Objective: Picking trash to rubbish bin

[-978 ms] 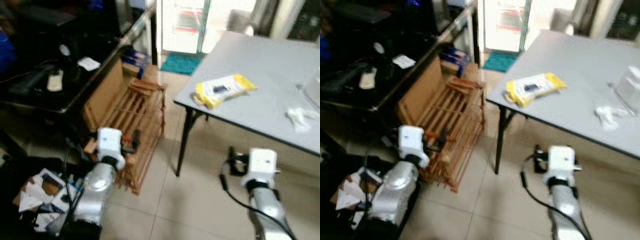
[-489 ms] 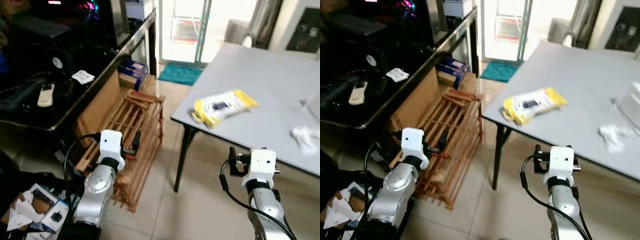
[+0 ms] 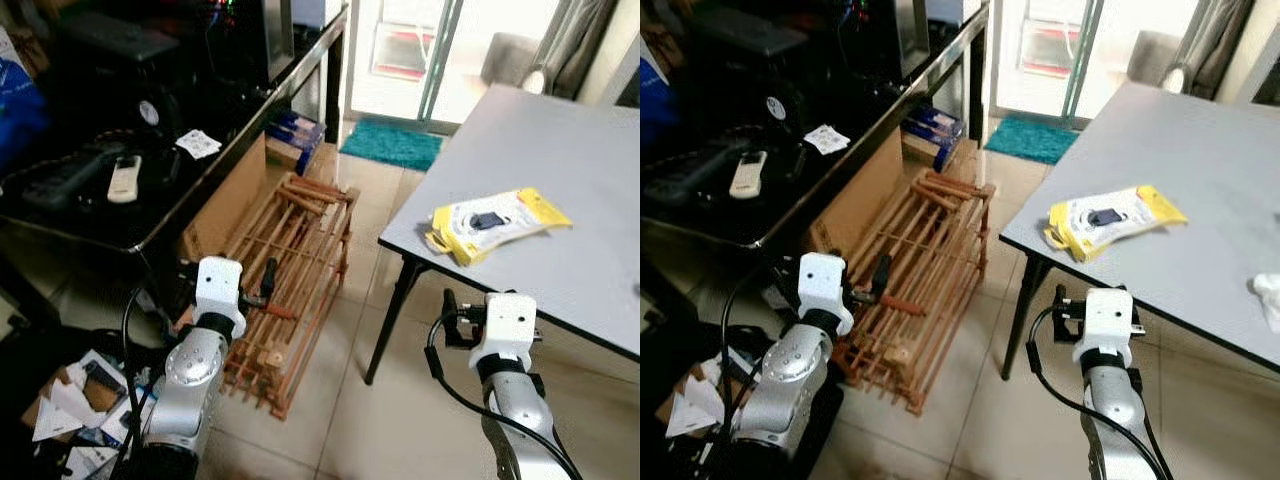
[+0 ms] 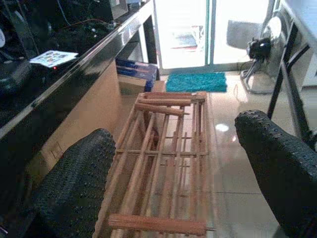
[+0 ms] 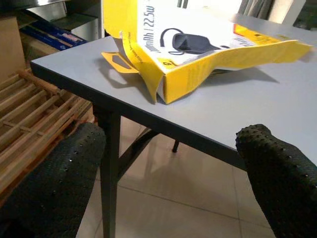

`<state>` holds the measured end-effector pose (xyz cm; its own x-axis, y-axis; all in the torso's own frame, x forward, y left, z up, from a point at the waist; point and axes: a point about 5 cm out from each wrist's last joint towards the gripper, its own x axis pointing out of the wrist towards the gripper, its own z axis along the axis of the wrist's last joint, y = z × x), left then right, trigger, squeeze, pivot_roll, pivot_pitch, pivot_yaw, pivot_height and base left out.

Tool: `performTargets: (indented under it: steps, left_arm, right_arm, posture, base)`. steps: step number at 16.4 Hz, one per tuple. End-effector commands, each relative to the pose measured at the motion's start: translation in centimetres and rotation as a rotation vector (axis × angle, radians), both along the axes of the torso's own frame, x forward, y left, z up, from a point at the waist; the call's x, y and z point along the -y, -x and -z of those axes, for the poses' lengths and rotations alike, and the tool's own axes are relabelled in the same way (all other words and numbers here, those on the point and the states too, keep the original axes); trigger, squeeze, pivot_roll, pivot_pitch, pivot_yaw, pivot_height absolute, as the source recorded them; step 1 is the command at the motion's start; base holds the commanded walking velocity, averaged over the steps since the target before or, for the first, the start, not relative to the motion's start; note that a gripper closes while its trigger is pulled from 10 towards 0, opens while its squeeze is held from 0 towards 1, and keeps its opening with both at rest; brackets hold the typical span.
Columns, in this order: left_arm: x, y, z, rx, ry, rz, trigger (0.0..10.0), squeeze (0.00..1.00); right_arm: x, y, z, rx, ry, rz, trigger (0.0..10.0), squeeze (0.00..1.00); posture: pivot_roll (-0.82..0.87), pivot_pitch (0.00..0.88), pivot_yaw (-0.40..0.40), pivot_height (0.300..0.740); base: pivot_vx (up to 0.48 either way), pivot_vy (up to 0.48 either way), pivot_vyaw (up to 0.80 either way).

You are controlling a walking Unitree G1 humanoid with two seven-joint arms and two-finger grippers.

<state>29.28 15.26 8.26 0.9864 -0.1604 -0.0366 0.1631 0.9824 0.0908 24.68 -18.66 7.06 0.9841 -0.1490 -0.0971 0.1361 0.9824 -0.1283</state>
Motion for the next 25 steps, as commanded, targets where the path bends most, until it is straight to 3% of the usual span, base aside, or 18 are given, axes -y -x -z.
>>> performTargets:
  steps: [1, 4, 9, 13, 17, 20, 22, 23, 25]
  left_arm:
    - [-0.4, 0.1, 0.1, -0.015, 0.024, -0.008, 10.0, 0.0]
    - [-0.8, 0.1, -0.5, -0.005, 0.016, -0.005, 10.0, 0.0]
    - [-1.3, 0.6, -0.9, -0.019, -0.023, 0.031, 10.0, 0.0]
    - [-2.1, 0.7, -1.3, -0.029, -0.042, 0.05, 10.0, 0.0]
    - [-2.5, 0.9, -1.5, -0.04, -0.059, 0.063, 10.0, 0.0]
    - [-2.5, 1.0, -1.5, -0.044, -0.066, 0.066, 10.0, 0.0]
    - [-2.4, 1.0, -1.5, -0.044, -0.067, 0.069, 10.0, 0.0]
    - [-2.3, 1.0, -1.6, -0.045, -0.066, 0.069, 10.0, 0.0]
    - [-2.2, 1.1, -1.5, -0.047, -0.062, 0.069, 10.0, 0.0]
  right_arm:
    - [-0.1, -0.2, -0.7, 0.024, -0.006, -0.013, 10.0, 0.0]
    - [0.5, -0.8, -1.7, 0.044, -0.019, -0.054, 10.0, 0.0]
    - [2.3, -1.3, -1.9, 0.033, -0.134, 0.029, 10.0, 0.0]
    - [2.4, -1.6, -1.8, 0.052, -0.201, 0.094, 10.0, 0.0]
    - [3.8, -2.5, -2.6, 0.101, -0.284, 0.207, 10.0, 0.0]
    - [3.6, -2.9, -3.2, 0.126, -0.301, 0.211, 10.0, 0.0]
    - [3.4, -3.0, -3.4, 0.134, -0.306, 0.206, 10.0, 1.0]
    - [3.5, -3.1, -3.5, 0.133, -0.299, 0.209, 10.0, 0.96]
    - [3.8, -3.2, -3.5, 0.132, -0.302, 0.219, 10.0, 0.62]
  posture:
    - [-0.06, 0.088, 0.017, 0.74]
    - [-0.06, 0.094, 0.029, 0.74]
    - [-0.03, 0.137, 0.092, 0.74]
    - [-0.01, 0.151, 0.125, 0.74]
    - [0.0, 0.154, 0.136, 0.74]
    - [0.0, 0.154, 0.138, 0.74]
    - [0.0, 0.152, 0.135, 0.74]
    - [0.0, 0.153, 0.13, 0.74]
    - [0.0, 0.154, 0.126, 0.74]
  base:
    - [0.0, 0.0, 0.0]
    - [0.0, 0.0, 0.0]
    - [0.0, 0.0, 0.0]
    - [0.0, 0.0, 0.0]
    - [0.0, 0.0, 0.0]
    - [0.0, 0.0, 0.0]
    - [0.0, 0.0, 0.0]
    - [0.0, 0.0, 0.0]
    - [0.0, 0.0, 0.0]
